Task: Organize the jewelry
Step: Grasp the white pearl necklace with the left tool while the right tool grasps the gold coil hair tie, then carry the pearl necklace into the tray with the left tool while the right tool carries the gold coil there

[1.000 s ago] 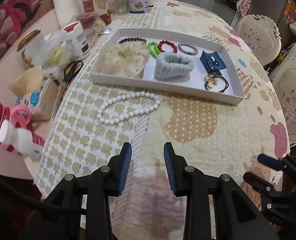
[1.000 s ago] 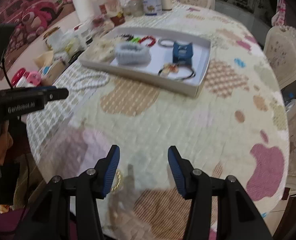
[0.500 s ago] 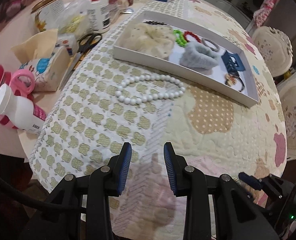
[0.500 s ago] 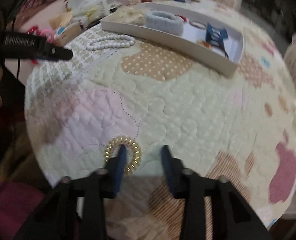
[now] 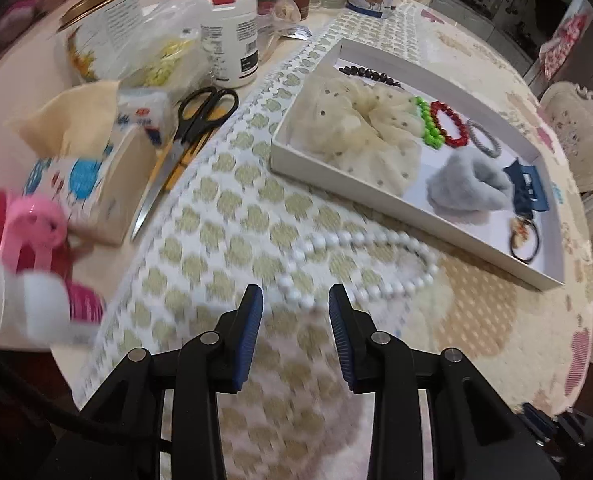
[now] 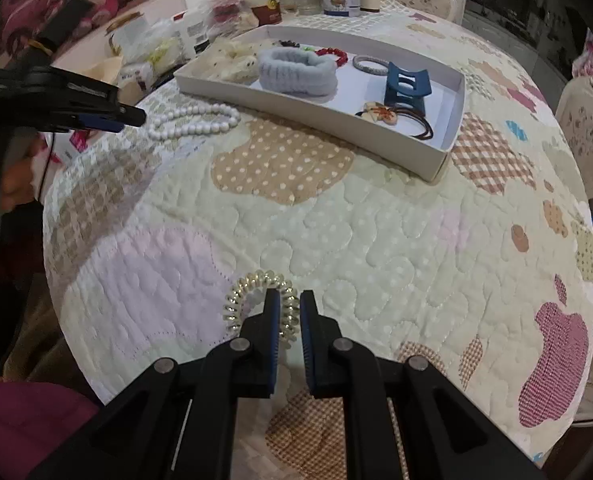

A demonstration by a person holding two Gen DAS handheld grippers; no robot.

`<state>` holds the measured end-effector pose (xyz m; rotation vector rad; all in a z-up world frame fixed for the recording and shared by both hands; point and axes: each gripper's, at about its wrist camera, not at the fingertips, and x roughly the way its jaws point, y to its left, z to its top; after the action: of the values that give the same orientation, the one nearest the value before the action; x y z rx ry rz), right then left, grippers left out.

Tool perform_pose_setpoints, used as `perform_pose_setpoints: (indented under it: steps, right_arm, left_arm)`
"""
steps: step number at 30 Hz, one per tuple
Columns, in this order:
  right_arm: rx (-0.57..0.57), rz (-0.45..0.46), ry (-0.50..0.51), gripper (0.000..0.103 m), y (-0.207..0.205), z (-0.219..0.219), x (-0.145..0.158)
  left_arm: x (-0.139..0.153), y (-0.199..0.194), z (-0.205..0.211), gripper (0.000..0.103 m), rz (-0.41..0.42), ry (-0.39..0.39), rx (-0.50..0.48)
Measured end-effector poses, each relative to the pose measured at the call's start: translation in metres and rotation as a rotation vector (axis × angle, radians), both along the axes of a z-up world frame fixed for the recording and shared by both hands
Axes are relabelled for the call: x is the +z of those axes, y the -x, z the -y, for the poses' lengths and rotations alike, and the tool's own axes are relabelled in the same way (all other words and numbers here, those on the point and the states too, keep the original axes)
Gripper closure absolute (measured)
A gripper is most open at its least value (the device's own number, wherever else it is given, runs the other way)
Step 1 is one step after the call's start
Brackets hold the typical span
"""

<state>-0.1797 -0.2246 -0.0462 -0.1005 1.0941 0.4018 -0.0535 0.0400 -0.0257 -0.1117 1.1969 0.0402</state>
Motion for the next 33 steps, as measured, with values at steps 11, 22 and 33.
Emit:
perform_pose_setpoints:
  steps: [11, 22, 33]
  right_arm:
    - [-0.046, -0.006, -0.048, 0.093, -0.015, 0.005, 0.009]
    - [-0.062, 0.007, -0.080, 0.093, -0.032, 0.006, 0.018]
    - [-0.075, 0.054, -0.105, 0.093, -0.043, 0.016, 0.037]
  left_arm:
    - [-0.026, -0.031, 0.006, 0.070, -0.021, -0.109, -0.074]
    - [-0.012, -0.025, 0.024, 0.094, 0.006, -0.052, -0.147]
    - [0.051, -0.015, 0.036, 0.094, 0.117, -0.027, -0.172]
